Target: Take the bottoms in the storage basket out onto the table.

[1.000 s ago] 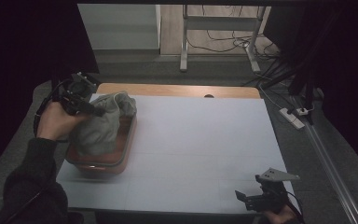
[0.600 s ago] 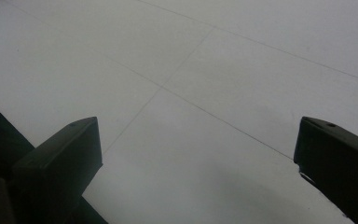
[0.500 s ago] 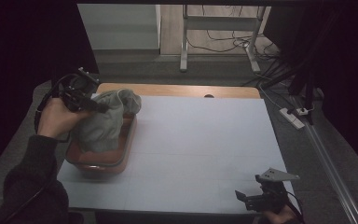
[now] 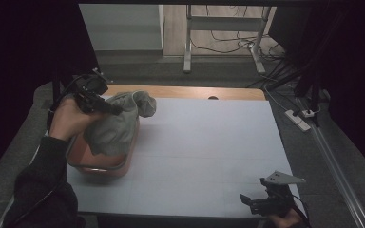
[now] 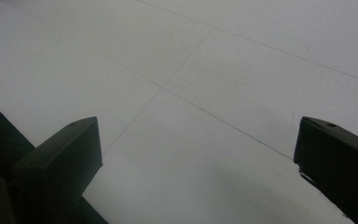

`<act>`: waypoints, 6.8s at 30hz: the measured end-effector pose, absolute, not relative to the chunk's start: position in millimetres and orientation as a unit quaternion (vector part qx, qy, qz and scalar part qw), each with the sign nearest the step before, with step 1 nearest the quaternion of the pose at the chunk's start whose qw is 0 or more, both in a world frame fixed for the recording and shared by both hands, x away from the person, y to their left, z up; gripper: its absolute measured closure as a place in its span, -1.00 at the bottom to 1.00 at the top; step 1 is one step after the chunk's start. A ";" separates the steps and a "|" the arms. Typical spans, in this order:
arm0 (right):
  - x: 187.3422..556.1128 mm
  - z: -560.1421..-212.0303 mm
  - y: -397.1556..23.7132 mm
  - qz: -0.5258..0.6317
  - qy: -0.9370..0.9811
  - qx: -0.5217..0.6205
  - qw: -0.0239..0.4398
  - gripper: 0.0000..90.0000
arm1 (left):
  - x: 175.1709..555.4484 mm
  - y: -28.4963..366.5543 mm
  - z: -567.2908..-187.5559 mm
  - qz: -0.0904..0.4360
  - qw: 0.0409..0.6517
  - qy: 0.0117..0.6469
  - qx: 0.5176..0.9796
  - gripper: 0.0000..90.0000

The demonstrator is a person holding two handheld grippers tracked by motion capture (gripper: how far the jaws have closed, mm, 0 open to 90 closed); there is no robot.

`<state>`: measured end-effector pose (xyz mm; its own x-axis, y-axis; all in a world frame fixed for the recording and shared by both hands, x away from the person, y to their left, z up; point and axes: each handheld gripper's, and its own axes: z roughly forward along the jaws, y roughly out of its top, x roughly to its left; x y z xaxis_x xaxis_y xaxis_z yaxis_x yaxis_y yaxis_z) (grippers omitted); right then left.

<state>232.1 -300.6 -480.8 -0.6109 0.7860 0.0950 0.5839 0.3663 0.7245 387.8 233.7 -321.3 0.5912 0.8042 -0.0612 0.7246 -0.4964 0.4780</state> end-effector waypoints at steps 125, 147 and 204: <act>230.8 -480.2 -303.1 0.385 0.814 0.416 0.130 -0.98 | 422.2 44.9 -395.8 0.019 0.202 0.297 0.933 0.39; 230.6 -480.3 -303.2 0.384 0.815 0.414 0.129 -0.98 | 426.7 40.5 -432.1 0.008 0.201 0.302 0.932 0.37; 230.2 -480.5 -302.7 0.382 0.817 0.413 0.130 -0.98 | 427.6 38.1 -480.6 -0.001 0.205 0.293 0.934 -0.61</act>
